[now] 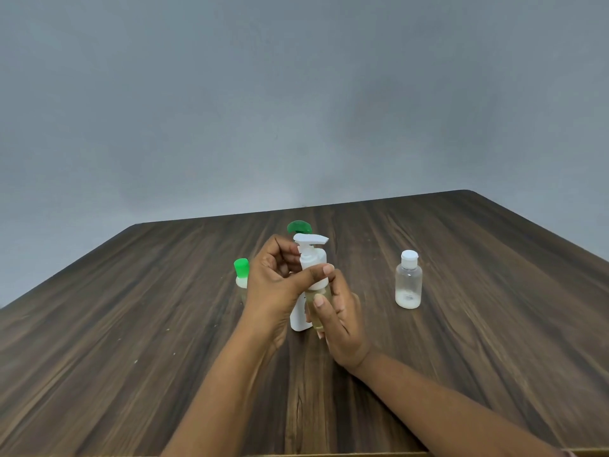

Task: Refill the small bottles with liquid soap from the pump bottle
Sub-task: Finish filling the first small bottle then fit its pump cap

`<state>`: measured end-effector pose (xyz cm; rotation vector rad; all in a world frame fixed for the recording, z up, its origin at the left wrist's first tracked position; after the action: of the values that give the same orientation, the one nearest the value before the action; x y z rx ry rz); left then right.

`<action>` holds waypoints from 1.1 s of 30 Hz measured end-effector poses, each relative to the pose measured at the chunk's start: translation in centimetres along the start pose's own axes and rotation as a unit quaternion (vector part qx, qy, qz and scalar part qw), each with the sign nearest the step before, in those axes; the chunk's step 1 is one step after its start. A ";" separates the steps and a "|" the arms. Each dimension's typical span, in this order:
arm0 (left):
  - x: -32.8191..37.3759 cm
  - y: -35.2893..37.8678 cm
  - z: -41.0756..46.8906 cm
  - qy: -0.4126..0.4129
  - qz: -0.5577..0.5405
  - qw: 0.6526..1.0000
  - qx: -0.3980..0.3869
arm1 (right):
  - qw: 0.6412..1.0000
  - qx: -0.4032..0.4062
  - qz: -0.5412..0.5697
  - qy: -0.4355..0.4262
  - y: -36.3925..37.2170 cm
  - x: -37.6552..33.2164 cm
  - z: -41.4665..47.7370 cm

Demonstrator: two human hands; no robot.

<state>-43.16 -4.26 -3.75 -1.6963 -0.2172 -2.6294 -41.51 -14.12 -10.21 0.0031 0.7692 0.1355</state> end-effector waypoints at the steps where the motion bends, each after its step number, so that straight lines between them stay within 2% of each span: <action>1: -0.1 0.1 -0.1 0.002 -0.003 1.000 0.001 | 1.000 0.000 -0.003 -0.002 0.0 0.0 0.0; 8: -0.2 0.0 0.1 -0.001 0.014 0.999 -0.031 | 1.000 0.000 -0.014 0.000 -0.2 0.7 -0.2; 26: -0.6 0.9 -0.6 -0.066 0.009 0.974 -0.218 | 1.000 -0.006 0.021 -0.002 0.1 0.5 -0.1; 30: -0.9 1.1 -0.9 -0.077 -0.022 0.976 -0.205 | 0.999 0.013 0.033 0.014 0.1 0.4 0.1; 33: -1.3 0.8 -0.9 -0.097 -0.058 0.983 -0.145 | 0.999 0.011 0.042 0.025 0.2 0.4 0.2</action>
<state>-43.36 -5.27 -5.18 -2.0926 0.0747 -2.6850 -41.15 -13.87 -10.36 0.0535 0.8205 0.2080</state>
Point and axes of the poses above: each hand's wrist, its own z-axis towards the middle knuckle, its own y-axis out of the palm, x = y × z, the point moved 7 cm from there along z, towards the middle knuckle, and after that the axes turned 2 degrees about x, right-handed, at the moved point
